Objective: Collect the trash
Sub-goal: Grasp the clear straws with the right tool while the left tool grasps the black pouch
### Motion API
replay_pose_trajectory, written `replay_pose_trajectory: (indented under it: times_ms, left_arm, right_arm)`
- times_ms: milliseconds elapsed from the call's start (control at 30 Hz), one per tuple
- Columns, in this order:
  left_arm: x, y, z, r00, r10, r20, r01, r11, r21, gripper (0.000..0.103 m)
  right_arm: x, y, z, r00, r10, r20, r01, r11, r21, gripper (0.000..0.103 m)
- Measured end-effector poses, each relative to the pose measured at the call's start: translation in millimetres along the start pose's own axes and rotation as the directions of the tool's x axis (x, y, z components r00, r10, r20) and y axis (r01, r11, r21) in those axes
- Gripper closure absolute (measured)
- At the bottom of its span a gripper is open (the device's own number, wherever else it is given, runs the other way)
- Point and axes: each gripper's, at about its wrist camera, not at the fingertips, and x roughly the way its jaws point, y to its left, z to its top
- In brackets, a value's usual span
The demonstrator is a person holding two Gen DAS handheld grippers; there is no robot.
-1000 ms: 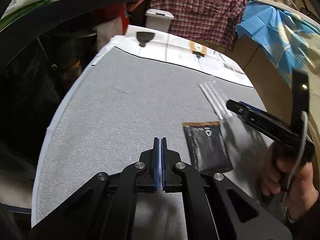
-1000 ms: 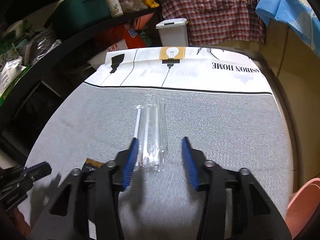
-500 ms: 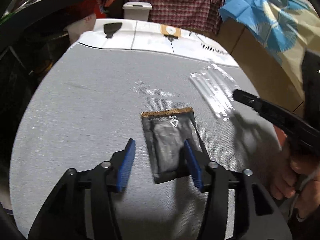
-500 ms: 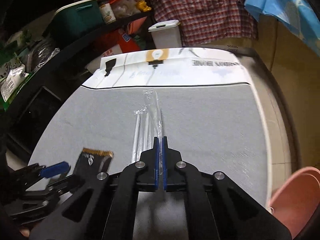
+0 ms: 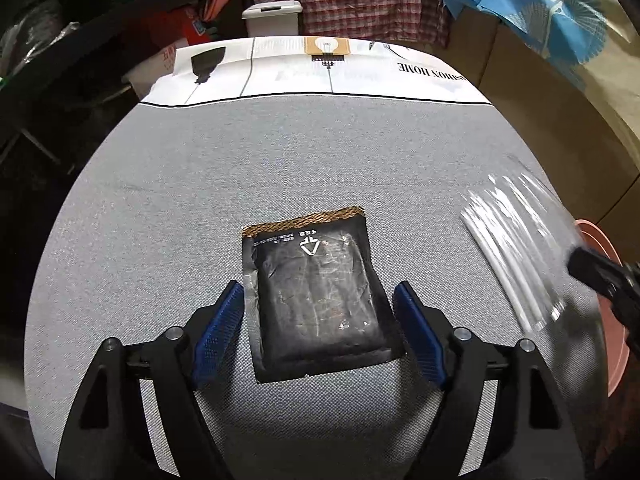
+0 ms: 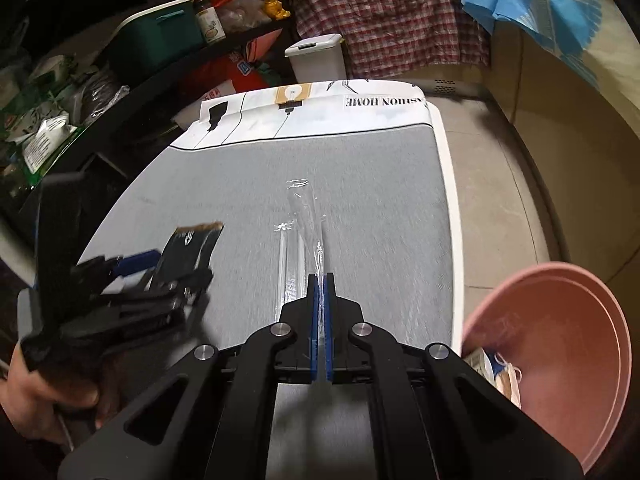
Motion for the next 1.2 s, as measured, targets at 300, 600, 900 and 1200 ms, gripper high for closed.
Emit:
replay_pose_trajectory:
  times_ms: [300, 600, 900, 1200]
  left_arm:
    - [-6, 3, -3, 1.0, -0.016, 0.011, 0.016, 1.0, 0.0, 0.049]
    - [-15, 10, -7, 0.999, -0.027, 0.02, 0.028, 1.0, -0.015, 0.062]
    - [-43, 10, -11, 0.997, -0.022, 0.069, 0.023, 1.0, -0.011, 0.078]
    - [-82, 13, -14, 0.99, -0.02, 0.139, 0.024, 0.999, -0.024, 0.081]
  right_arm:
    - [-28, -5, -28, 1.0, 0.008, 0.008, -0.008, 1.0, 0.026, 0.1]
    - [-62, -7, -45, 0.998, 0.005, 0.055, -0.006, 1.0, 0.025, 0.1]
    - [-82, -7, -55, 0.994, -0.013, 0.109, 0.01, 1.0, 0.026, 0.1]
    - [-105, -3, -61, 0.986, -0.016, 0.164, 0.014, 1.0, 0.016, 0.1]
